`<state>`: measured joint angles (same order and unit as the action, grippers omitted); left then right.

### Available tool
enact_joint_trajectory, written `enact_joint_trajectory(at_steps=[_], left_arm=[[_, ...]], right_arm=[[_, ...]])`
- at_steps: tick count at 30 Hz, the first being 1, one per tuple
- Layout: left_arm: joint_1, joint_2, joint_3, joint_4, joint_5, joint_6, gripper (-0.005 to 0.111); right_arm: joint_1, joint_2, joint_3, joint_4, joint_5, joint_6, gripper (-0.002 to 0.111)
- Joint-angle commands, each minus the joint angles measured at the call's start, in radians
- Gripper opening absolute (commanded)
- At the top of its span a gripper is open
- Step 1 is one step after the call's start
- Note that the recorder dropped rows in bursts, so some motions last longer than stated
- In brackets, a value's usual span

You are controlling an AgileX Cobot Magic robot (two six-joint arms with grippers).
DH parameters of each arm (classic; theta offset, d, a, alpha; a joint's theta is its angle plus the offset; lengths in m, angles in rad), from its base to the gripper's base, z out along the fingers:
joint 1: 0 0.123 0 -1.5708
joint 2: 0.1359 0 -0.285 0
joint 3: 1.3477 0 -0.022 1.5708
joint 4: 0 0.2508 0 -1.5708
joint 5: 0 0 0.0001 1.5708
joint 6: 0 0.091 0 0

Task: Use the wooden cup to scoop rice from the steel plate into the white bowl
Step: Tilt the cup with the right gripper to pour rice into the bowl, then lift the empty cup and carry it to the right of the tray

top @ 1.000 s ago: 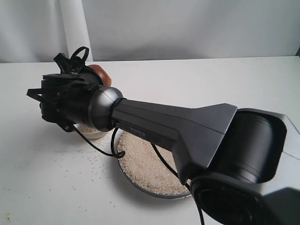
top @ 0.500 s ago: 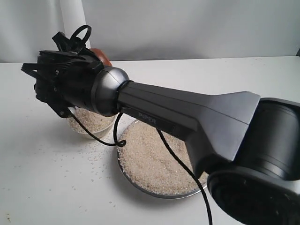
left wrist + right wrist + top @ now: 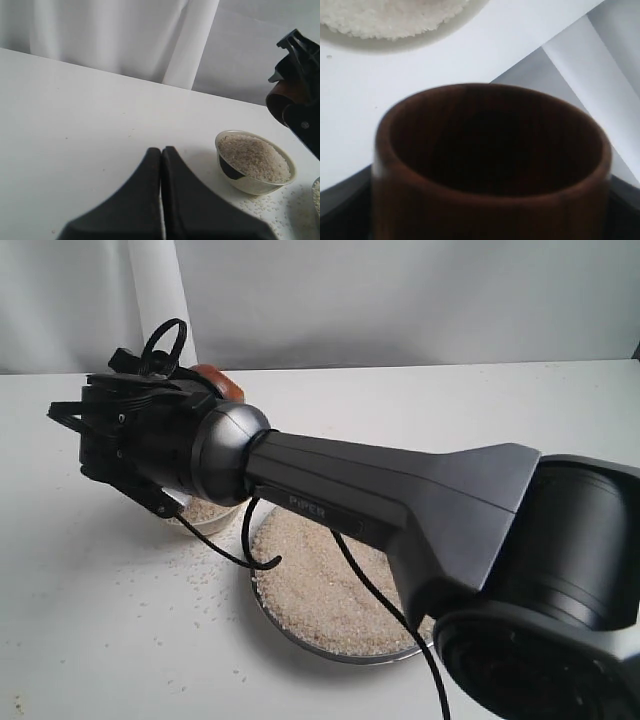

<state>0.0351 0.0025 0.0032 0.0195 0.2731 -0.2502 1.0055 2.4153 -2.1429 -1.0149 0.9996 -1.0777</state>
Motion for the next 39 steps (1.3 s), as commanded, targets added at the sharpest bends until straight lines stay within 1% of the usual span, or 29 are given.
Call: enact_joint_trajectory(at_steps=[1,4,6,10,11,15,18,22,25,31,33,36,38,39], left_arm=[[-0.005,-0.003,-0.003,-0.002,-0.006,-0.004,0.0],[-0.005,-0.003,-0.003,-0.002,-0.006,-0.004,0.0],[-0.005,-0.003,-0.003,-0.002,-0.006,-0.004,0.0],[-0.005,-0.003,-0.003,-0.002,-0.006,-0.004,0.0],[-0.005,-0.003,-0.003,-0.002,-0.006,-0.004,0.0],[-0.005,-0.003,-0.003,-0.002,-0.006,-0.004,0.0],[-0.005,-0.003,-0.003,-0.002,-0.006,-0.004,0.0],[-0.005,-0.003,-0.003,-0.002,-0.006,-0.004,0.0],[-0.005,-0.003,-0.003,-0.002,-0.006,-0.004,0.0],[-0.005,-0.003,-0.003,-0.002,-0.006,-0.004,0.0],[-0.005,-0.003,-0.003,-0.002,-0.006,-0.004,0.0],[-0.005,-0.003,-0.003,-0.002,-0.006,-0.004,0.0],[-0.005,-0.003,-0.003,-0.002,-0.006,-0.004,0.0],[-0.005,-0.003,-0.003,-0.002,-0.006,-0.004,0.0]], right_arm=[[0.002,-0.019,0.006,-0.073,0.0,0.01,0.0],[0.002,-0.019,0.006,-0.11,-0.003,0.052,0.0],[0.002,-0.023,0.006,-0.122,-0.003,0.123,0.0],[-0.004,-0.054,0.006,-0.12,0.003,0.488,0.0],[-0.007,-0.065,0.006,-0.112,0.015,0.546,0.0],[-0.023,-0.13,0.006,-0.023,0.073,0.699,0.0],[-0.052,-0.2,0.006,0.126,0.091,0.799,0.0],[-0.115,-0.3,0.006,0.369,0.091,0.814,0.0],[-0.173,-0.372,0.006,0.513,0.105,0.819,0.0],[-0.319,-0.49,0.006,0.702,0.221,0.812,0.0],[-0.37,-0.519,0.021,0.756,0.221,0.807,0.0],[-0.447,-0.588,0.113,0.829,0.221,0.776,0.0],[-0.492,-0.651,0.231,0.869,0.221,0.768,0.0],[-0.509,-0.678,0.289,0.882,0.175,0.766,0.0]])
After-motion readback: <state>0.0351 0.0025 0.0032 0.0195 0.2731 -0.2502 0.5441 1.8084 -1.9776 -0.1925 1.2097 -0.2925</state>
